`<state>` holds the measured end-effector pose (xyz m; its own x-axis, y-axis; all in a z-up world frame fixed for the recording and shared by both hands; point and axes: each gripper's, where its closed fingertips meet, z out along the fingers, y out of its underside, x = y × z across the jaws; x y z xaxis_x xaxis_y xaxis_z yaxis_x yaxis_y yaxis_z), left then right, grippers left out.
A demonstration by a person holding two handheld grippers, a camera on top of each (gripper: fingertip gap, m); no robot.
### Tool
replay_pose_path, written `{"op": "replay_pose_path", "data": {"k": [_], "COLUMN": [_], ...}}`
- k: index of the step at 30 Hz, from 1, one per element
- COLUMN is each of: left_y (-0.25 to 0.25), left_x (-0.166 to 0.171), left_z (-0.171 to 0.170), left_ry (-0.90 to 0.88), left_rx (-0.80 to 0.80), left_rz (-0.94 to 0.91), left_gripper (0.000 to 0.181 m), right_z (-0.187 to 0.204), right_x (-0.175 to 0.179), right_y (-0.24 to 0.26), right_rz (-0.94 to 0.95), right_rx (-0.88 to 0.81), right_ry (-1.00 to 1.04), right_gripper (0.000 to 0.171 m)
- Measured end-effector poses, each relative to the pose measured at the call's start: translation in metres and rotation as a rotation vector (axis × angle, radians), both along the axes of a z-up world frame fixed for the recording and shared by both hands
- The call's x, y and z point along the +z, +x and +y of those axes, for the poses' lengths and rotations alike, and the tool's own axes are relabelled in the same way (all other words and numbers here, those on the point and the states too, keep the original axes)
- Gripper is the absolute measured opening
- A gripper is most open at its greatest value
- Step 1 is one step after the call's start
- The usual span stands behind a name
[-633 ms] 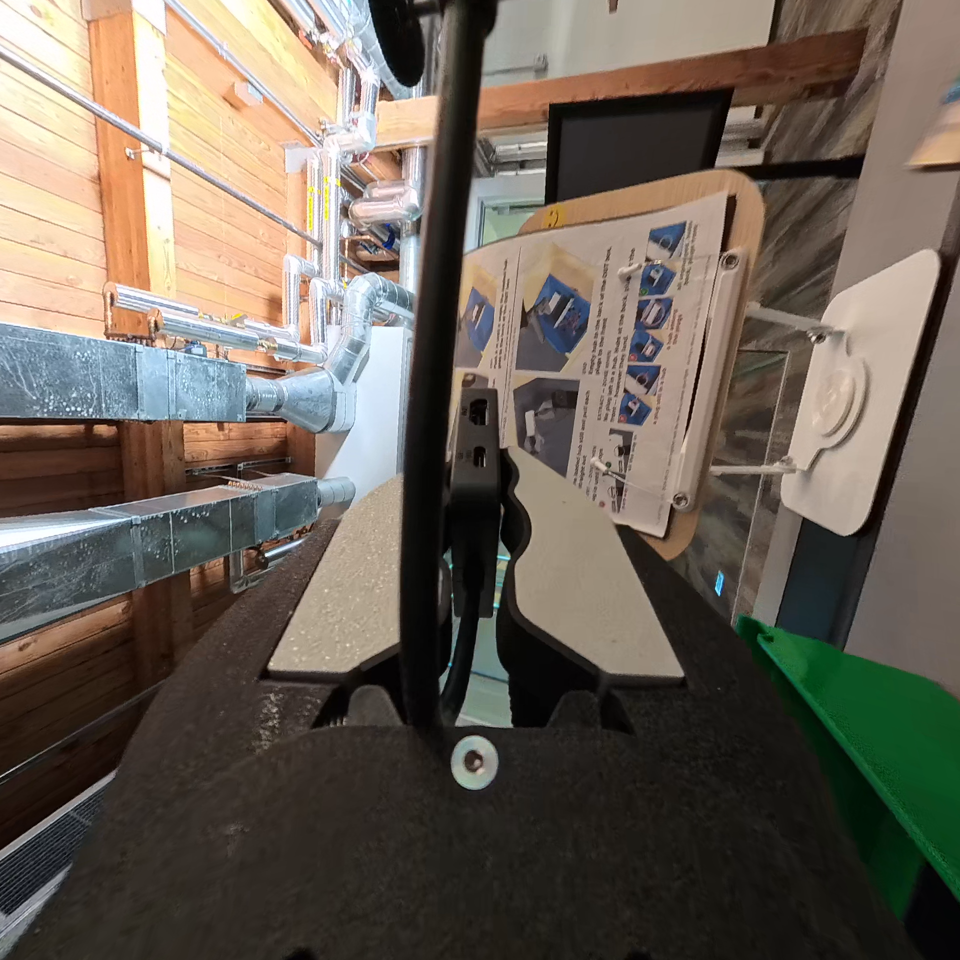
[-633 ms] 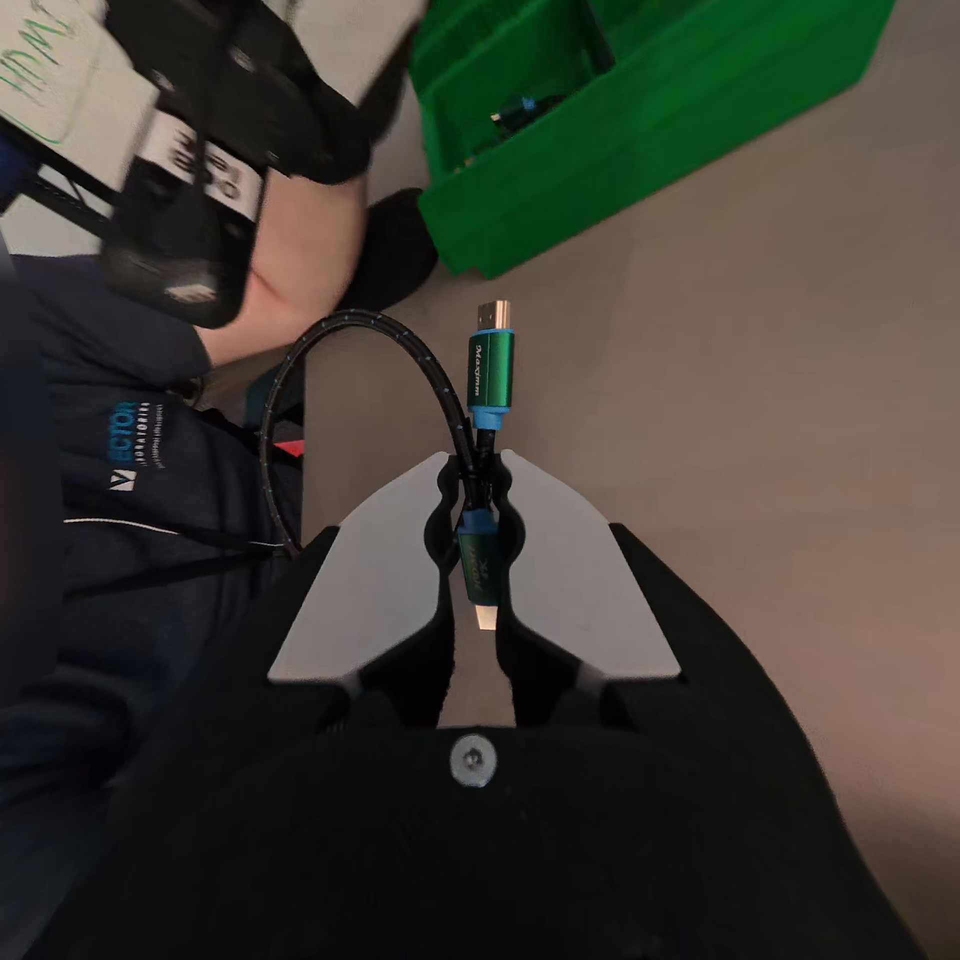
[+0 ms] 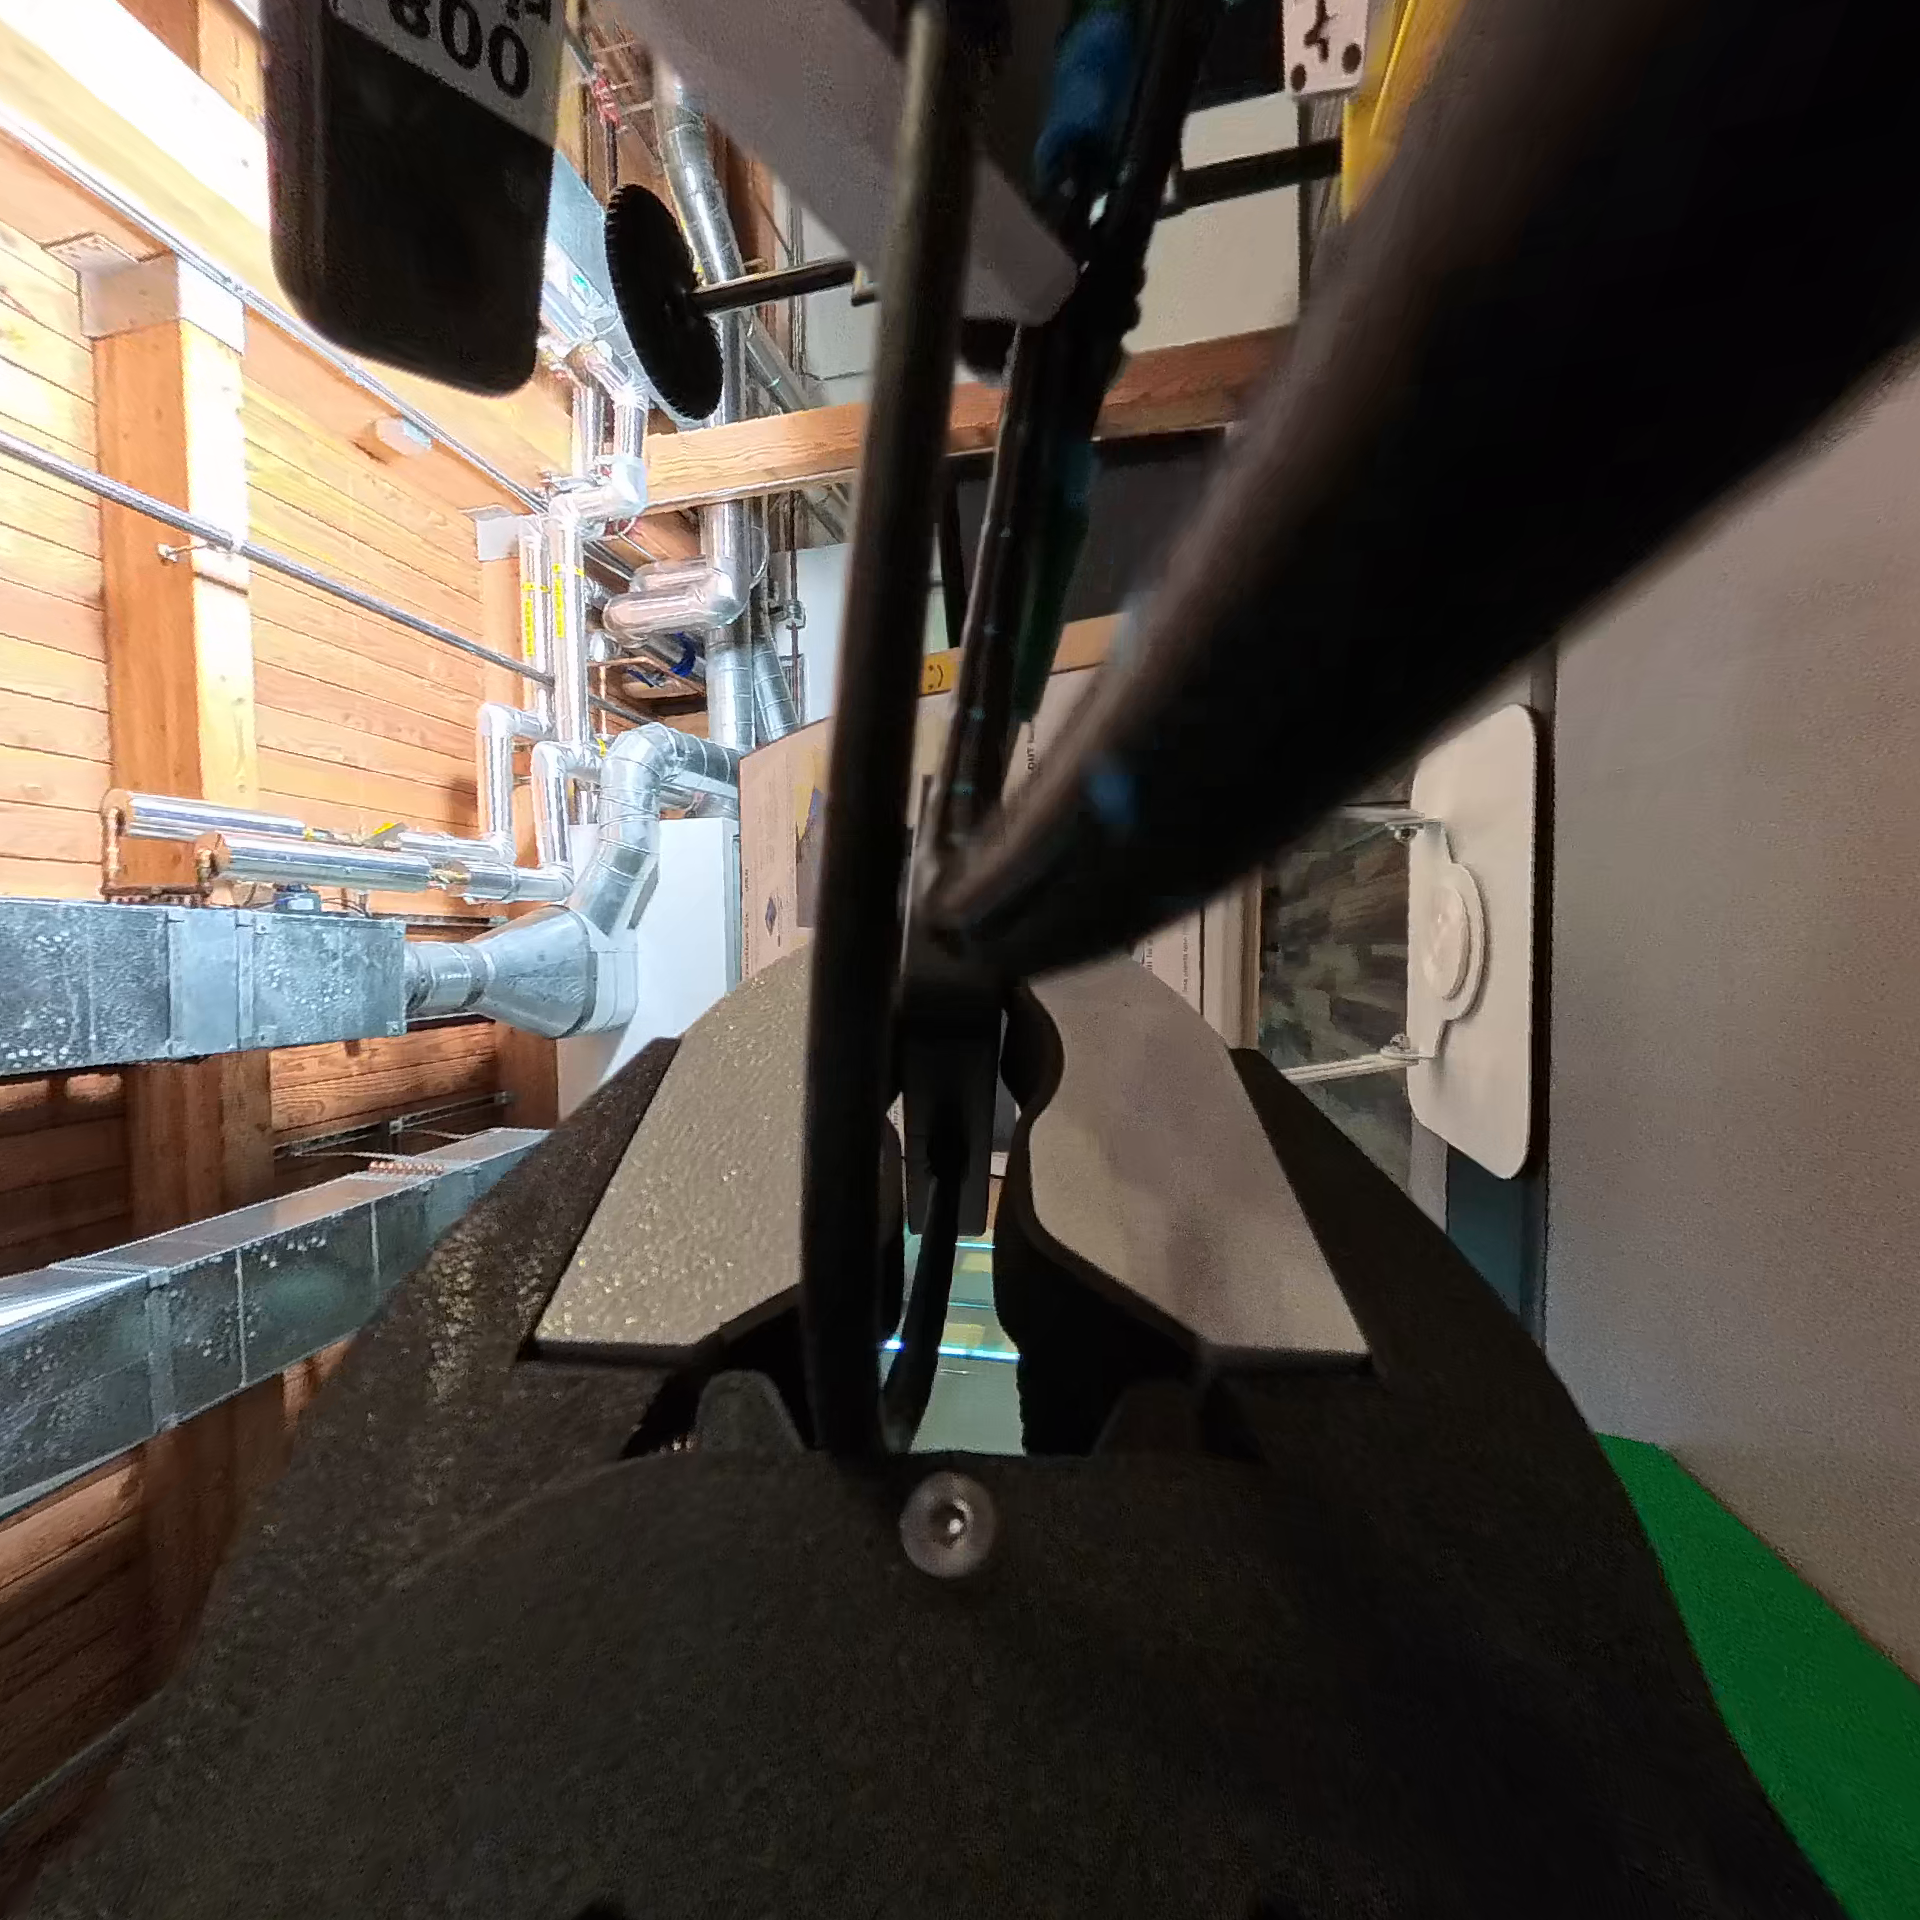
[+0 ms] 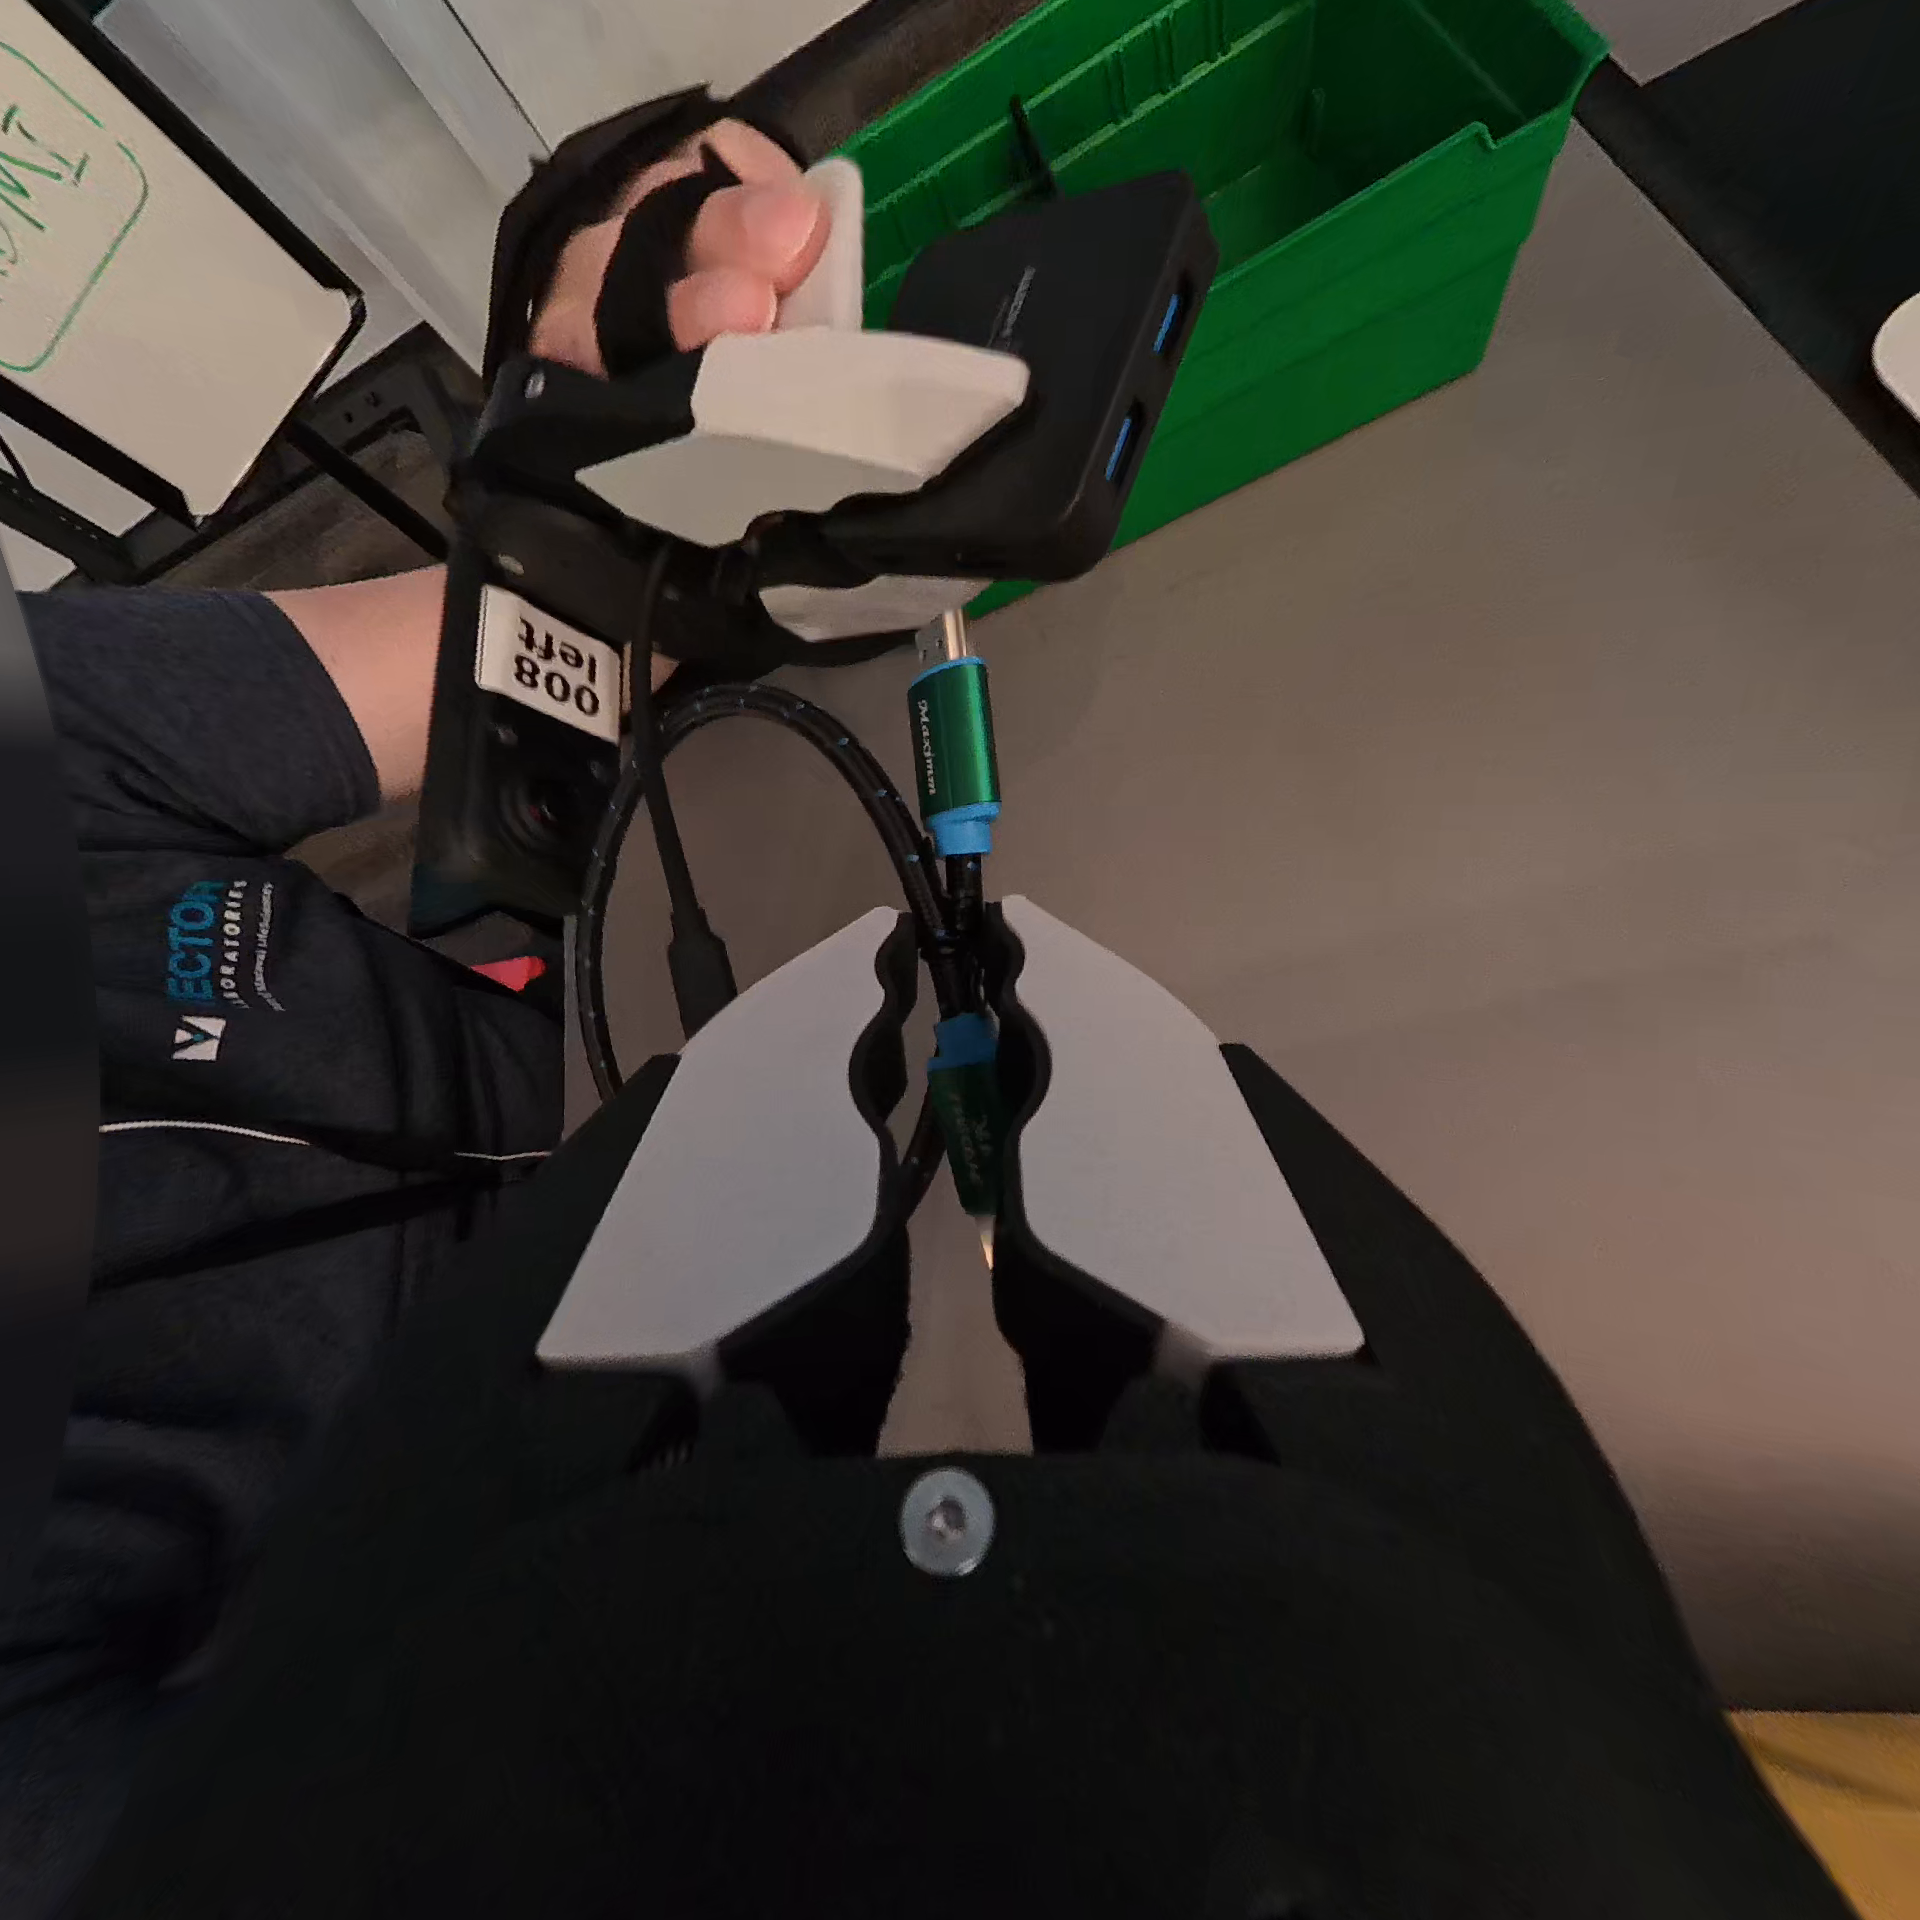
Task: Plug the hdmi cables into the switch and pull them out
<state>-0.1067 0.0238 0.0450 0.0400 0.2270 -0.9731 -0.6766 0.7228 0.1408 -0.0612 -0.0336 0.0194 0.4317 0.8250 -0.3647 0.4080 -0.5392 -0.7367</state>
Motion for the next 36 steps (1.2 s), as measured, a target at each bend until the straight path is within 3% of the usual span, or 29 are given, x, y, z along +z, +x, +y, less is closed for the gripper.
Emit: {"op": "replay_pose_path", "data": {"k": [8,20,36], "left_y": [0.004,-0.005,-0.013], "left_x": [-0.01,0.003,0.007], "left_z": [0.005,0.013,0.031], "left_ry": [0.044,0.137,0.133], "left_rx": [0.051,0.115,0.235], "left_rz": [0.029,-0.013,-0.03], "left_gripper": [0.015,0.015,0.015], "right_z": [0.013,0.027,0.052], "right_x": [-0.003,0.007,0.014], "right_y": [0.002,-0.003,-0.005], "right_rz": [0.101,0.366,0.482], "right_rx": [-0.035,-0.043,-0.177], "right_ry": [-0.075,-0.196,-0.139], "right_gripper": [0.013,0.013,0.013]}}
